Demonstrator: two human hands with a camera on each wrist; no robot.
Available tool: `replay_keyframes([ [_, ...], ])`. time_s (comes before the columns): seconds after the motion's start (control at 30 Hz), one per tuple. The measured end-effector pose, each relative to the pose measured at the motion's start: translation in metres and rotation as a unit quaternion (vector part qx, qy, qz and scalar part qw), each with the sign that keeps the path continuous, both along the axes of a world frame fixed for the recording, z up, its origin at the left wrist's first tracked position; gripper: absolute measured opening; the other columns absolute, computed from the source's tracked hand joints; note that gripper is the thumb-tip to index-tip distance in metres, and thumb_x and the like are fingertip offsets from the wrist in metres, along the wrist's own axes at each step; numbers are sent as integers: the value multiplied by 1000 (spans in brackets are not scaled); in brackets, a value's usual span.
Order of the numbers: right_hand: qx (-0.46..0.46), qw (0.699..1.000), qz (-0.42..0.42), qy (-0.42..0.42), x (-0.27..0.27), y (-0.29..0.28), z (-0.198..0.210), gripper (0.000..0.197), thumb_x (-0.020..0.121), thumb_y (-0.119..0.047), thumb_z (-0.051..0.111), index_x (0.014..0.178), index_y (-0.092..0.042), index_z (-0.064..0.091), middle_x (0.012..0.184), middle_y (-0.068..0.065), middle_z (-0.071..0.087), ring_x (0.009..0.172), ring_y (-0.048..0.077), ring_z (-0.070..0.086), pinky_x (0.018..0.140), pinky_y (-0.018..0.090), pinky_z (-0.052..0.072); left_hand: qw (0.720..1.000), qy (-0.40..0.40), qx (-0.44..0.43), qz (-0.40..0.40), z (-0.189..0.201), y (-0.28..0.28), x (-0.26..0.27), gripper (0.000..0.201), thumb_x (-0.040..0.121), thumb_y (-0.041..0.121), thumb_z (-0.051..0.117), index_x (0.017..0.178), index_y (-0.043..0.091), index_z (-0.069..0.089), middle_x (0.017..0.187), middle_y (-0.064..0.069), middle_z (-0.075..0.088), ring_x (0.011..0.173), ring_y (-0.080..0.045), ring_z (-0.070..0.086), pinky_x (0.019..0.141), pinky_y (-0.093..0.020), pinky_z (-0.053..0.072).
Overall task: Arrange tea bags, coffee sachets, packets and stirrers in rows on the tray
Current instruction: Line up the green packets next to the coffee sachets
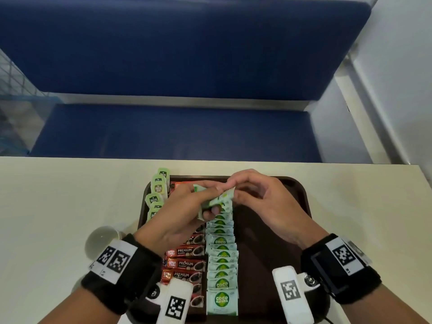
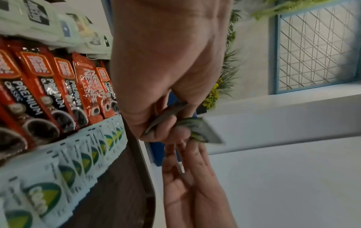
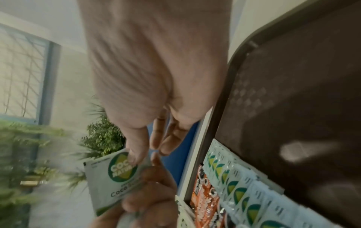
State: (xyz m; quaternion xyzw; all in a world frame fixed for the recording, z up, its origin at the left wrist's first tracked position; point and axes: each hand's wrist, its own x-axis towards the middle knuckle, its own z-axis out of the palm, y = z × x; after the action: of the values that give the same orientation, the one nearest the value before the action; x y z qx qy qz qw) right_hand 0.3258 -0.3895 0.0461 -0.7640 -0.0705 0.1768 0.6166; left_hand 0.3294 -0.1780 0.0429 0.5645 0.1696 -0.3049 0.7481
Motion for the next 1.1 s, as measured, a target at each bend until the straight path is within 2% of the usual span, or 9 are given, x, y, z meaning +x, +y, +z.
replay_keyframes([
  [0.13,-39,997,-69,9,3,2,0,11,102,-22,70,109,-21,79,106,-10,80,99,10,75,82,26,63,966,-162,202,-21,-5,7,1,19,105,37,66,102,25,82,83,-5,76,67,-15,61,68,-29,52],
  [0.2,-72,995,-66,20,6,2,0,12,101,-23,72,109,-21,80,100,-13,81,90,5,75,72,18,59,945,-222,240,-23,-3,11,3,28,107,48,59,100,30,80,74,-1,70,65,-9,60,68,-25,52],
  [0.33,-97,993,-49,45,13,4,-1,13,97,-23,77,109,-20,82,93,-7,81,78,9,75,68,16,58,908,-285,303,-44,0,16,5,14,102,41,70,94,31,78,80,13,74,72,-3,66,68,-16,53],
  [0.43,-55,990,-109,70,16,5,-5,10,94,-20,81,103,-15,81,88,2,82,73,12,74,67,20,59,917,-252,309,-18,-7,19,10,9,99,35,77,91,29,78,78,11,76,70,-6,69,67,-20,55],
  [0.57,-79,987,-117,72,23,5,-12,5,98,-19,77,100,-15,81,86,-1,81,70,7,72,61,19,54,924,-239,300,-14,-11,16,14,9,101,30,75,94,27,79,75,8,76,62,-6,67,63,-13,53],
  [0.67,-106,986,-114,67,35,6,-17,8,100,-23,74,98,-17,79,86,-1,80,67,4,69,59,17,50,928,-239,285,-14,-12,13,22,9,102,31,74,98,27,80,82,7,78,72,-9,71,75,-23,58],
  [0.8,-168,974,-154,18,49,5,-33,11,104,-28,70,96,-23,76,89,-8,79,68,-2,69,59,10,48,907,-243,342,24,-17,14,32,13,101,31,75,113,31,81,103,17,78,96,-11,74,93,-39,63],
  [0.93,-200,962,-187,0,52,13,-53,13,105,-26,68,96,-21,76,91,-10,77,77,7,70,70,22,55,910,-230,342,46,-25,20,29,8,100,29,76,106,31,81,101,15,78,96,-15,74,96,-50,63],
  [1.1,-241,954,-177,-32,50,26,-64,14,107,-23,65,98,-16,74,89,-15,67,81,-2,61,63,0,41,911,-227,345,16,-29,24,18,6,100,29,76,99,33,80,92,18,77,90,-8,72,97,-46,61],
])
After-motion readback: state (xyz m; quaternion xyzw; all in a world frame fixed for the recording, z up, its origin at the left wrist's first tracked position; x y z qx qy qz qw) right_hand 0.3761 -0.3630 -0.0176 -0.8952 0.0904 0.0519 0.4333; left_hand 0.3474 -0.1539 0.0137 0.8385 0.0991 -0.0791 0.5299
